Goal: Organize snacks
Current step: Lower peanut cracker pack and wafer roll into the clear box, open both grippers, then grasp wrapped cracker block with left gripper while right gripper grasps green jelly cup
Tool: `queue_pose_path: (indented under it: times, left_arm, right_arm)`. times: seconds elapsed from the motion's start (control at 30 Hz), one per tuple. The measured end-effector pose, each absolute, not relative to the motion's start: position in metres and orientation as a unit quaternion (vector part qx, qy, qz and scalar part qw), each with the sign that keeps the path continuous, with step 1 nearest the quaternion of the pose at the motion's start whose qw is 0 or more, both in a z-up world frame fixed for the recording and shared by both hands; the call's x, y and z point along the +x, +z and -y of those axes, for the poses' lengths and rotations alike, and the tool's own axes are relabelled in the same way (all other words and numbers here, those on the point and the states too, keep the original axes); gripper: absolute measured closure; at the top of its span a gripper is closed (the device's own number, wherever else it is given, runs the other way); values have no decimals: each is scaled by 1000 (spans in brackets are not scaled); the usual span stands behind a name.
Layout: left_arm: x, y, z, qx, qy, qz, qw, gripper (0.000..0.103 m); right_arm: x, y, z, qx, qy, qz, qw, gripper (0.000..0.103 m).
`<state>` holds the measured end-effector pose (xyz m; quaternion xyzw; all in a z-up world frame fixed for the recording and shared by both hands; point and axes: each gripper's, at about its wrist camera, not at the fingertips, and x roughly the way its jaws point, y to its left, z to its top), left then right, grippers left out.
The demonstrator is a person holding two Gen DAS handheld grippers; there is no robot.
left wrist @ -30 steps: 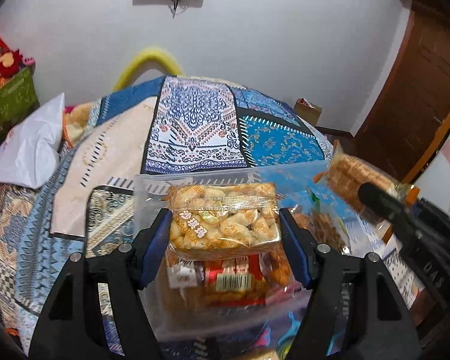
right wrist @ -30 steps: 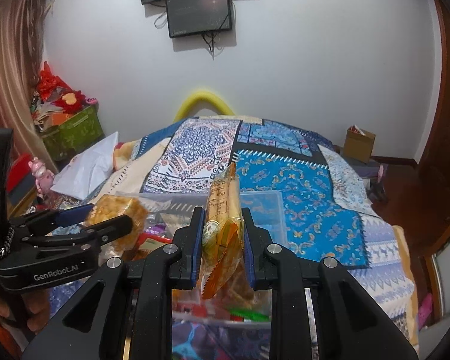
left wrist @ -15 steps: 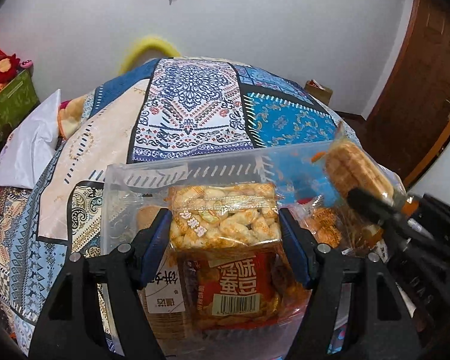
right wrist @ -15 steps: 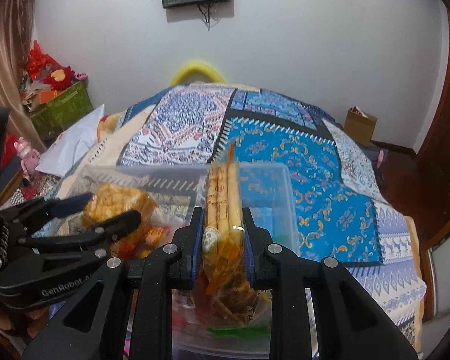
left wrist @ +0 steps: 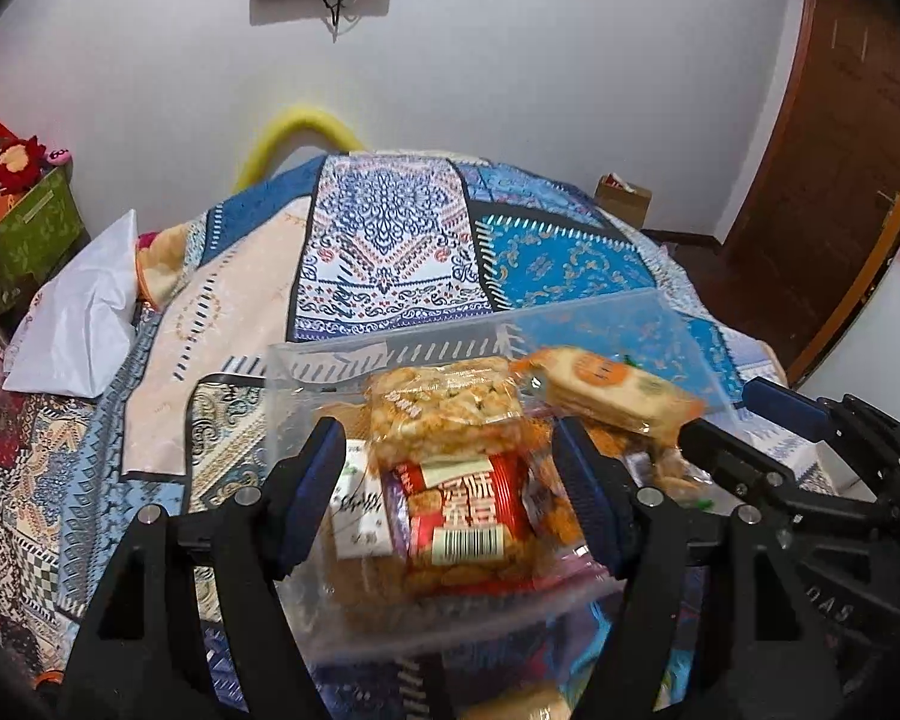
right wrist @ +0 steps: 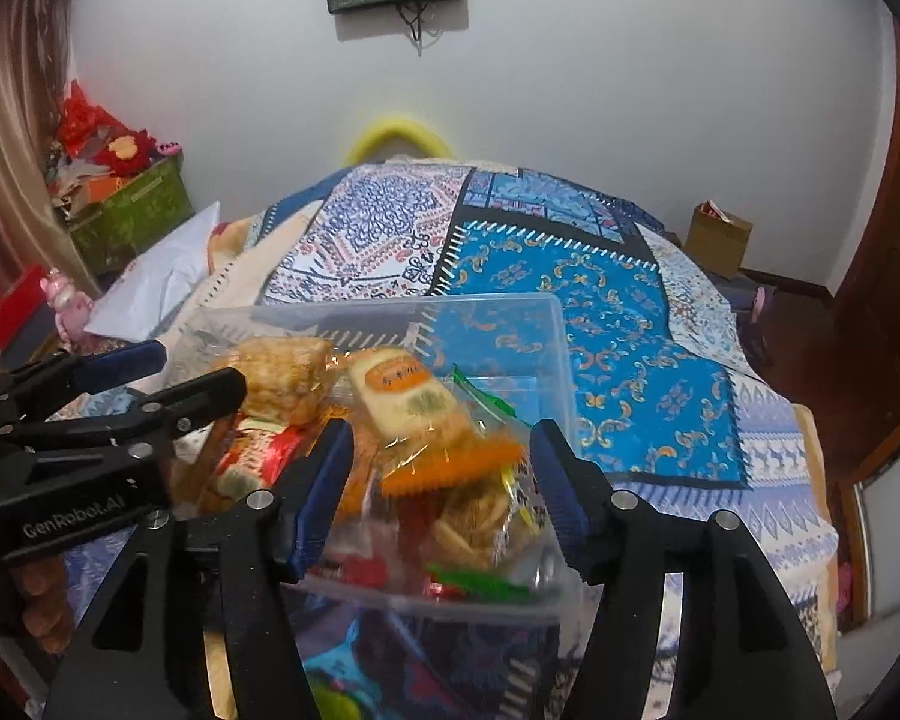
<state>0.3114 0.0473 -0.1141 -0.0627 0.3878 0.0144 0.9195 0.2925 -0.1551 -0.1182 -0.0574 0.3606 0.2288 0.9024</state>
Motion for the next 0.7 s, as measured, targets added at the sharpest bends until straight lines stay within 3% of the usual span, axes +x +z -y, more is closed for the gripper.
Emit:
queue_pose_path:
  times: [0.13,0.33,0.7]
  left_arm:
    - [288,-99,-48,-59,9,-377,924,32]
    - [246,-83,-47,-55,-12,-368,928,32]
    - [197,-108,-42,-49,-17,-398,916,32]
  right_arm:
    - [273,-104,163,-56,231,-346,908,44]
    - [239,-93,168,-57,245,-326,911,31]
    - [201,-132,162,-77,251,-365,893,30]
